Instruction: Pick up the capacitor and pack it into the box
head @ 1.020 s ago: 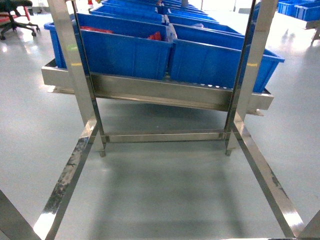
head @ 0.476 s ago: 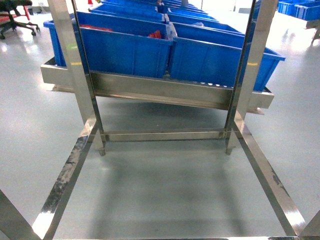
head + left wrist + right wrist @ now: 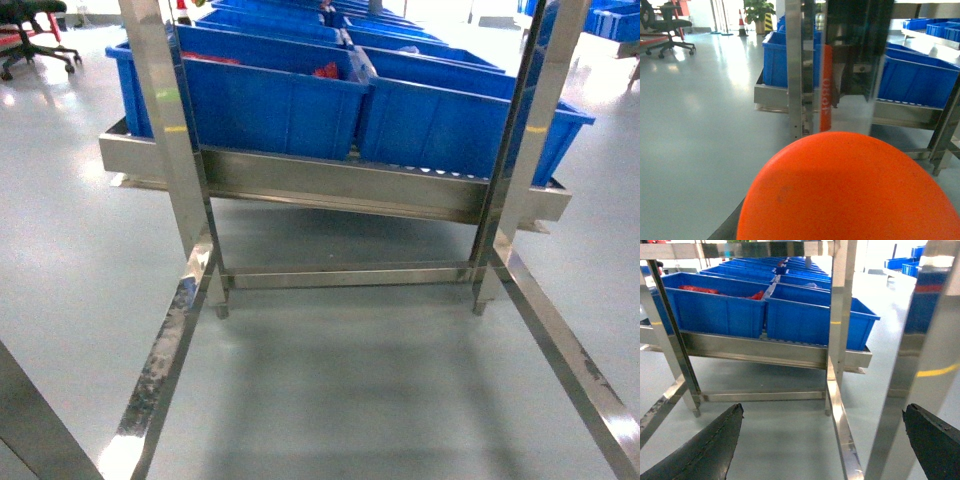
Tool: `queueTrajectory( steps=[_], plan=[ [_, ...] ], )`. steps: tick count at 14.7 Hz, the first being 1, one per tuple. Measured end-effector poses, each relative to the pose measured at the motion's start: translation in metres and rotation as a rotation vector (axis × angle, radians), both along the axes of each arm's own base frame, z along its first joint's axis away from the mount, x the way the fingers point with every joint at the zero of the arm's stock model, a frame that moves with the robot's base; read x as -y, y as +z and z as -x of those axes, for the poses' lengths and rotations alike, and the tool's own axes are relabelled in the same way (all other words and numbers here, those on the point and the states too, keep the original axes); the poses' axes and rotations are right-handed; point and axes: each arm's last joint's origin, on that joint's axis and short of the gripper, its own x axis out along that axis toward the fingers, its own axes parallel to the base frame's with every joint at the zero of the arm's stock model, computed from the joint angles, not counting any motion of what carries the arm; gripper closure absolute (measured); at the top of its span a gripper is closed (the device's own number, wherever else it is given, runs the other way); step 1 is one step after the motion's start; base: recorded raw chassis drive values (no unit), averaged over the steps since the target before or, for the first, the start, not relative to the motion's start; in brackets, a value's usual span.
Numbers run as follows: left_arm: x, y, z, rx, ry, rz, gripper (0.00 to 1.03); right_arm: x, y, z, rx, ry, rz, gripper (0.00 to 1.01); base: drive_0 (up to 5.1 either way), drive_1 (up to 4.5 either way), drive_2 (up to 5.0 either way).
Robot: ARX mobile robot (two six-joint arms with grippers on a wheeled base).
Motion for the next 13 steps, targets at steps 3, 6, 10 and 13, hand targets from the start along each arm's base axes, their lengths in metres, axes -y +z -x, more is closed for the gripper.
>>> queueTrajectory(
  steps=[3, 6, 10, 13],
  plan=[
    [-0.0001, -0.0001, 0.0000, -0.001, 0.001, 0.000, 0.60, 0.0000, 0.0003, 0.0000, 0.003, 0.001, 0.000, 0.03, 0.0, 0.00, 0.0],
    [0.0000, 0.0001, 0.0000, 0.001, 0.001, 0.000, 0.60, 0.0000, -0.0001, 0.0000, -0.001, 0.001, 0.000, 0.03, 0.0, 0.00, 0.0],
    [-0.0001, -0.0002, 0.0000, -0.002, 0.003, 0.000, 0.60, 0.0000, 0.0000, 0.0000, 0.000, 0.001, 0.000, 0.03, -5.0, 2.46, 2.5],
    [-0.0001, 0.0000, 0.0000, 0.000, 0.002, 0.000, 0.60, 0.0000, 0.0004, 0.0000, 0.004, 0.002, 0.000, 0.03, -4.9, 1.94, 2.9]
  ],
)
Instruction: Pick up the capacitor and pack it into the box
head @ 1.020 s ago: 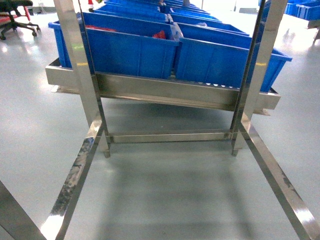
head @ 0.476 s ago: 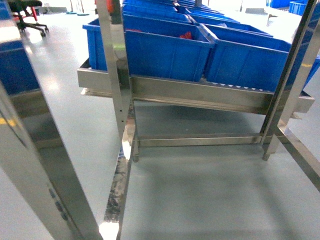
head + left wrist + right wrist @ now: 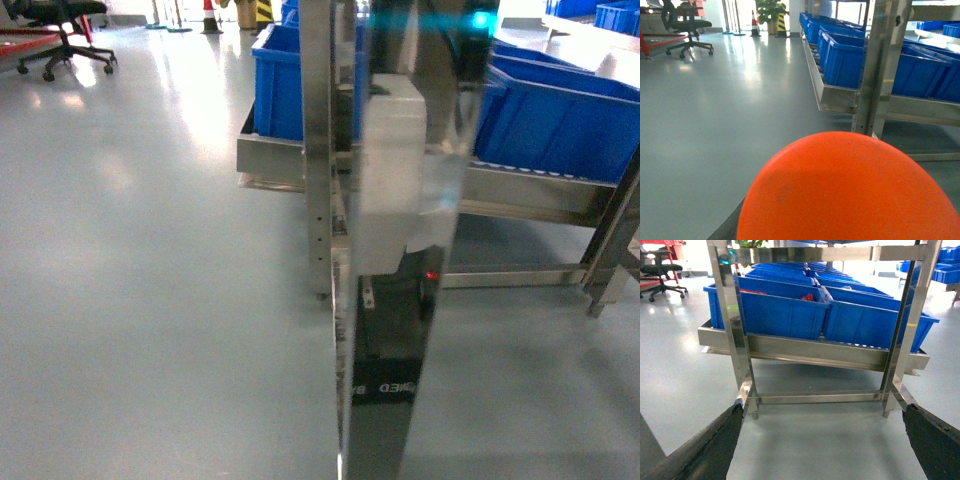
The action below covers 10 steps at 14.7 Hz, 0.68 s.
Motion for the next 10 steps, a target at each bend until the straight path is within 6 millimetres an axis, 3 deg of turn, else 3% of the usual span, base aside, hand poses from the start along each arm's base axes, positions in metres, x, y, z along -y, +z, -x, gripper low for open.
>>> queueTrajectory(
  steps=[10],
  plan=[
    [0.0000, 0.0000, 0.0000, 0.000, -0.002, 0.000, 0.60, 0.0000, -0.0001, 0.0000, -0.002, -0.001, 0.000, 0.03, -4.8, 1.29, 3.5]
  ],
)
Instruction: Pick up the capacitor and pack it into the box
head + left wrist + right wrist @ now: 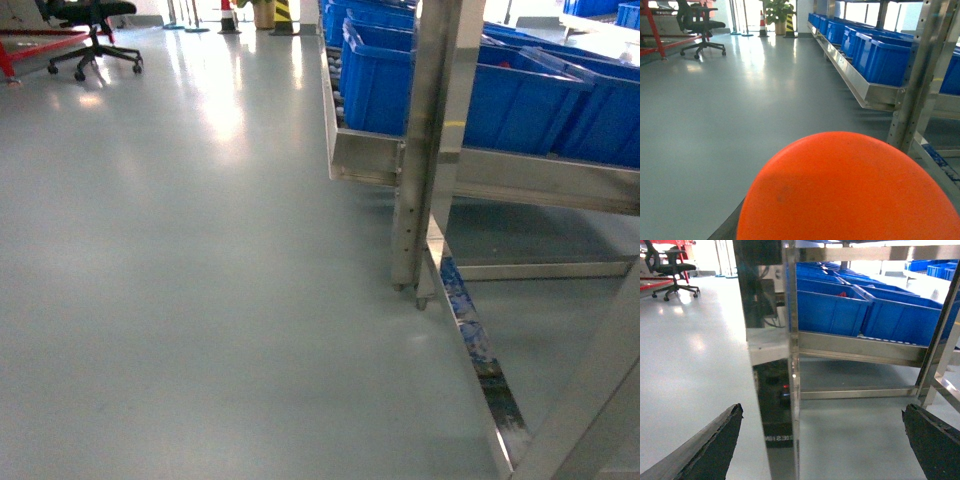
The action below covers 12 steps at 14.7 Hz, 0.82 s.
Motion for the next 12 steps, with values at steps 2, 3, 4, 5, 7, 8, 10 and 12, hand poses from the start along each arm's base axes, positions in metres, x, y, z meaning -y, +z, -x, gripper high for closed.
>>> queueTrajectory(
  steps=[2, 3, 4, 5, 7, 8, 10, 12],
  plan=[
    [-0.0001, -0.0002, 0.0000, -0.002, 0.002, 0.000, 0.60, 0.0000, -0.0001, 0.0000, -0.001, 0.001, 0.000, 0.03, -4.8, 1.38, 3.5],
    [0.0000, 0.0003, 0.0000, 0.003, 0.000, 0.000, 0.60, 0.0000, -0.0001, 0.0000, -0.001, 0.000, 0.000, 0.03, -4.8, 1.38, 3.5],
    [0.0000, -0.0001, 0.0000, -0.001, 0.000, 0.000, 0.60, 0.0000, -0.0005, 0.0000, -0.005, 0.000, 0.000, 0.03, -4.8, 1.38, 3.5],
    [0.0000, -0.0001, 0.0000, -0.002, -0.001, 0.000, 0.60, 0.0000, -0.0003, 0.0000, -0.003, 0.001, 0.000, 0.03, -4.8, 1.38, 3.5],
    [0.0000, -0.0001, 0.0000, -0.001, 0.000, 0.000, 0.60, 0.0000, -0.0004, 0.0000, -0.004, 0.000, 0.000, 0.03, -4.8, 1.38, 3.5],
    [0.0000, 0.0000, 0.0000, 0.000, 0.000, 0.000, 0.60, 0.0000, -0.0002, 0.0000, -0.002, 0.000, 0.000, 0.03, -4.8, 1.38, 3.5],
    [0.0000, -0.0001, 0.0000, -0.001, -0.001, 0.000, 0.60, 0.0000, -0.0003, 0.0000, -0.003, 0.000, 0.000, 0.03, -4.8, 1.38, 3.5],
    [0.0000, 0.0000, 0.0000, 0.000, 0.000, 0.000, 0.60, 0.0000, -0.0001, 0.0000, -0.001, 0.001, 0.000, 0.03, -4.8, 1.38, 3.5]
  ],
)
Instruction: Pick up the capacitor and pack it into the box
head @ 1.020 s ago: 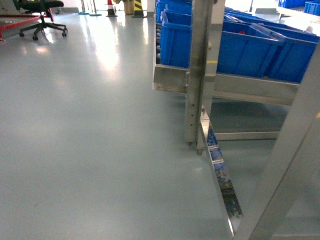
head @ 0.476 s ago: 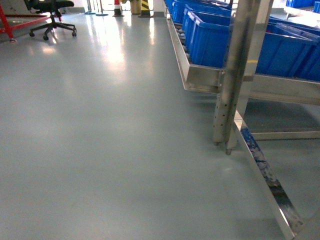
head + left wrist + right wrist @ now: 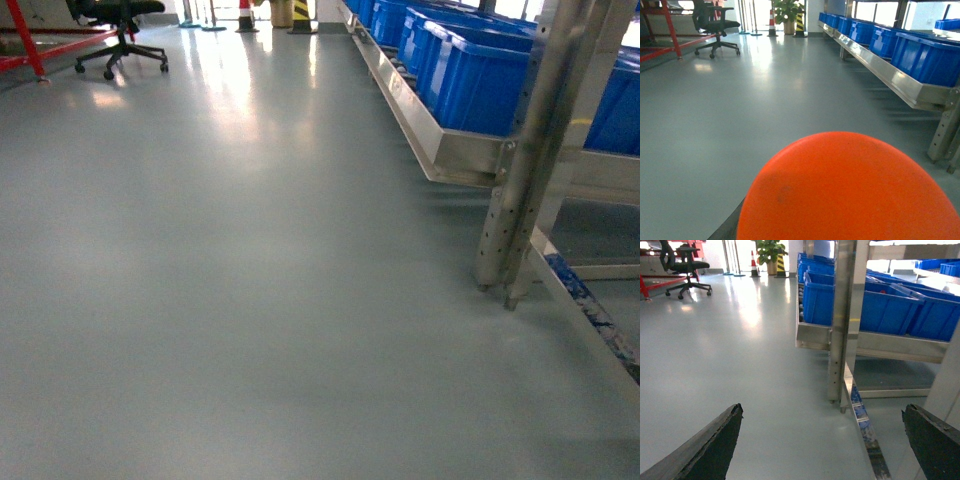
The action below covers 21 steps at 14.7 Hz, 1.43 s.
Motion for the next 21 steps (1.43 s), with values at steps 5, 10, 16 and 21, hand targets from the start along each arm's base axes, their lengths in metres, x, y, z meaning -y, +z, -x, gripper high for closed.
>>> queueTrajectory(
  steps=[5, 10, 16, 21],
  plan=[
    [0.0000, 0.0000, 0.0000, 0.000, 0.000, 0.000, 0.60, 0.0000, -0.0003, 0.0000, -0.003, 0.000, 0.000, 0.03, -4.8, 1.38, 3.5],
    [0.0000, -0.0003, 0.0000, -0.003, 0.000, 0.000, 0.60, 0.0000, -0.0002, 0.0000, -0.002, 0.000, 0.000, 0.03, -4.9, 2.33, 2.8],
    [0.0000, 0.0001, 0.0000, 0.001, 0.000, 0.000, 0.60, 0.0000, 0.0000, 0.0000, 0.000, -0.001, 0.000, 0.03, -4.9, 2.56, 2.6],
    [-0.0001, 0.0000, 0.0000, 0.000, 0.002, 0.000, 0.60, 0.0000, 0.0002, 0.0000, 0.002, -0.001, 0.000, 0.03, -4.9, 2.53, 2.5]
  ],
)
